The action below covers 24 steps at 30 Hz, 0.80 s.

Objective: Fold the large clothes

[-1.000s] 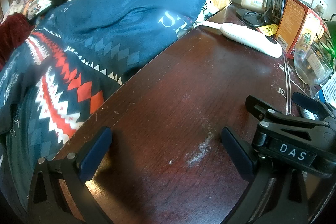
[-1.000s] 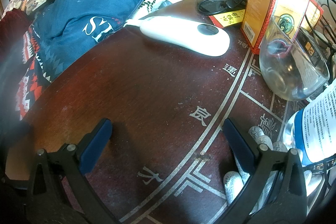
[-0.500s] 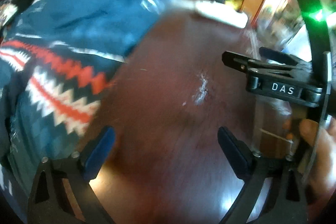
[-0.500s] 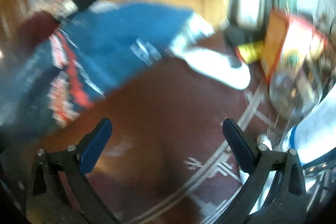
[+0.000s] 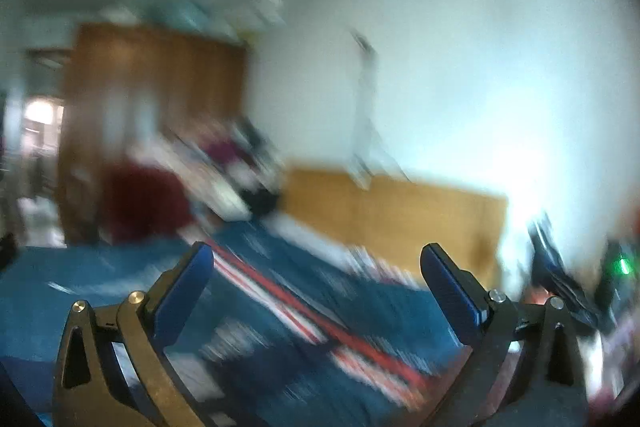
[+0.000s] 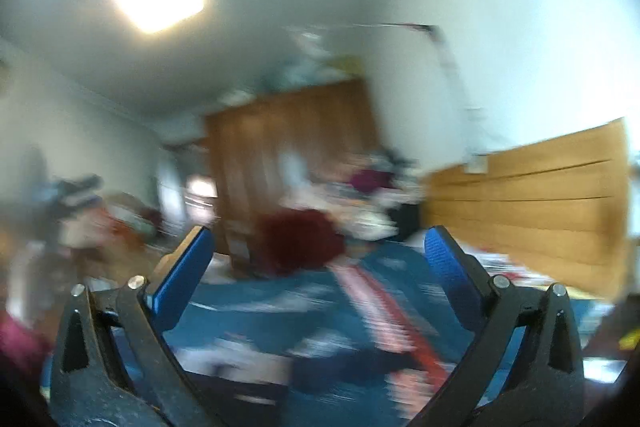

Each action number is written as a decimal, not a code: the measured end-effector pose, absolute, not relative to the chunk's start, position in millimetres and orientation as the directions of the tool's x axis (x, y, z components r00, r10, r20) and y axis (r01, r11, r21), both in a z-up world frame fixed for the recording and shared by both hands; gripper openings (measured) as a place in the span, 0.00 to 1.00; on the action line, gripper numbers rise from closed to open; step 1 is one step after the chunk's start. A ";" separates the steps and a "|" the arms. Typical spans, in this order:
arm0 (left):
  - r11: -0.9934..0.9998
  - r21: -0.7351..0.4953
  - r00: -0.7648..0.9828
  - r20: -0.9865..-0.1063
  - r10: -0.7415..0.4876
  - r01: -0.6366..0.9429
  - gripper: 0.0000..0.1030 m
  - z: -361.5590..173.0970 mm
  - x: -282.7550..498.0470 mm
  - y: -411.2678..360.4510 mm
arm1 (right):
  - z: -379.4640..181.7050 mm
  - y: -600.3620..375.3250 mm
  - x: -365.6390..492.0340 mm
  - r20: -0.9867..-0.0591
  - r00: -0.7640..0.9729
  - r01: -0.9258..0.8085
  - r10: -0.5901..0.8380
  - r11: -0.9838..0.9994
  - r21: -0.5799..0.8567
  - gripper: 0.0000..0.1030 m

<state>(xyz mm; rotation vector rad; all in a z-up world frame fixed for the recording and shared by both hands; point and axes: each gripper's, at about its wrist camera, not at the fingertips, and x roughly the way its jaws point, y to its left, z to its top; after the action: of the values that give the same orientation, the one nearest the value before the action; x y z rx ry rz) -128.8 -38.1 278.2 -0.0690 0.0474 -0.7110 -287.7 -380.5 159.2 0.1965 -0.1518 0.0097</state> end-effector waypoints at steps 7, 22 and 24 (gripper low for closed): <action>0.809 -0.279 0.856 0.163 -0.491 0.517 1.00 359.9 -159.2 168.7 | 180.7 -303.0 -246.5 0.280 0.954 -0.152 0.104 0.976 0.156 1.00; 0.983 -0.107 0.966 0.195 0.169 -0.151 1.00 454.5 -216.8 379.1 | 140.9 -208.3 -89.5 -0.092 0.931 -0.333 0.354 0.925 0.184 1.00; 0.959 -0.095 0.946 0.167 0.279 -0.267 1.00 461.7 -203.4 415.0 | 179.6 -213.8 -94.3 -0.019 0.929 -0.361 0.369 0.918 0.161 1.00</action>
<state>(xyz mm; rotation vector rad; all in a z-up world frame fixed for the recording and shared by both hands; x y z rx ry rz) -203.4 415.0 461.7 -0.0712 -0.1802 0.2782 -94.3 -213.8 179.6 0.1561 0.0497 0.3757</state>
